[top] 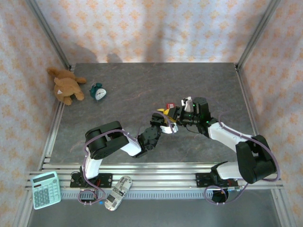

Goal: Unlock with the key

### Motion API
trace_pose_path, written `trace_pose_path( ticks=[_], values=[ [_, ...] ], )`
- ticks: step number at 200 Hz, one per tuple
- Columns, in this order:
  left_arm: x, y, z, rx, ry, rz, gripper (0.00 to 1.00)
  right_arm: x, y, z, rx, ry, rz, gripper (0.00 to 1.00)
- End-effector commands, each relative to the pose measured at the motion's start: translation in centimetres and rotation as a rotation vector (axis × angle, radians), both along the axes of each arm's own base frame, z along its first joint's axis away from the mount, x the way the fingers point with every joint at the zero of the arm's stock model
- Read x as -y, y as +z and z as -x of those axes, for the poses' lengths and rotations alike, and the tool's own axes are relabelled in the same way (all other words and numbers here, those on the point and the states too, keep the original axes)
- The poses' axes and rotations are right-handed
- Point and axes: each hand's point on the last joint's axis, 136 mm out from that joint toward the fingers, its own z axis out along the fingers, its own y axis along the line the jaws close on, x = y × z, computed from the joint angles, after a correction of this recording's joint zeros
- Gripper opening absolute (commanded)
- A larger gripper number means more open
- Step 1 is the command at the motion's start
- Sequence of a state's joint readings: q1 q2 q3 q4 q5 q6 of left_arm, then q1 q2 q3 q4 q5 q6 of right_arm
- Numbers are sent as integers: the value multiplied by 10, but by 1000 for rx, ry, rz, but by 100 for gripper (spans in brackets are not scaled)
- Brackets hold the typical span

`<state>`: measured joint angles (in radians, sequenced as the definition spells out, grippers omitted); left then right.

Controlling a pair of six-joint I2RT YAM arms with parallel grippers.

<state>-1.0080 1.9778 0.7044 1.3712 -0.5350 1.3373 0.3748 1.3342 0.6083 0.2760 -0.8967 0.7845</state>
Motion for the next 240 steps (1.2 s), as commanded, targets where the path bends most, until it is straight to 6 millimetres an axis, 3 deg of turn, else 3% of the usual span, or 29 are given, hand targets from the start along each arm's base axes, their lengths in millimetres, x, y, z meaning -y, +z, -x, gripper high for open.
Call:
trace_pose_path(
  ticks=[1, 36, 92, 143, 150, 240],
  values=[
    [-2, 13, 0, 38, 12, 5, 27, 0, 5, 8, 32, 24, 8, 27],
    [-6, 8, 2, 29, 16, -5, 27, 6, 15, 2, 71, -15, 31, 51],
    [-13, 1, 5, 14, 29, -20, 28, 22, 33, -8, 119, -88, 54, 63],
    [-14, -6, 6, 8, 31, -41, 27, 28, 38, -11, 127, -101, 46, 67],
    [-14, -7, 6, 6, 30, -45, 27, 30, 47, -10, 155, -104, 37, 67],
    [-16, -15, 7, -2, 36, -69, 26, 37, 51, -7, 163, -98, 46, 67]
  ],
)
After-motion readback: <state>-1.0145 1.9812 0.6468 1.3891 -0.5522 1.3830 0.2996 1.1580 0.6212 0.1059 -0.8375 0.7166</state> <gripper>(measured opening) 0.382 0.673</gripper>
